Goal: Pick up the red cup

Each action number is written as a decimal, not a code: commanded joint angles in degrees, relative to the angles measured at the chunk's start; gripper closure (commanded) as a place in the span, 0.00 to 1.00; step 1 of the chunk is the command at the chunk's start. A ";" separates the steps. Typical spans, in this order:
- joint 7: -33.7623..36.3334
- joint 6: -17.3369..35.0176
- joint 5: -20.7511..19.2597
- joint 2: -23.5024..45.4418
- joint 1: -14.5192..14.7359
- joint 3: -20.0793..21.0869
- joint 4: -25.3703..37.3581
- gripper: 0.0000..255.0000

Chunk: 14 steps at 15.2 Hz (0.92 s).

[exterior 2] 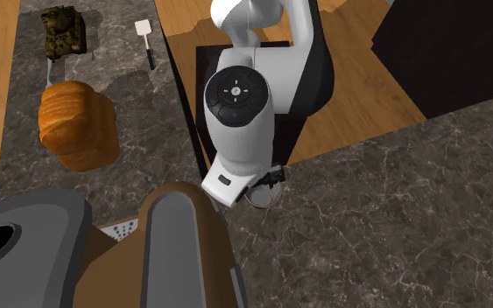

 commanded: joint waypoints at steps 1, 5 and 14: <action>-0.21 0.17 0.12 2.39 -0.58 -0.41 -1.40 0.00; -0.14 1.14 0.06 2.38 -0.61 -0.21 -2.34 1.00; -0.27 1.28 0.12 2.69 -0.76 -0.18 -2.21 1.00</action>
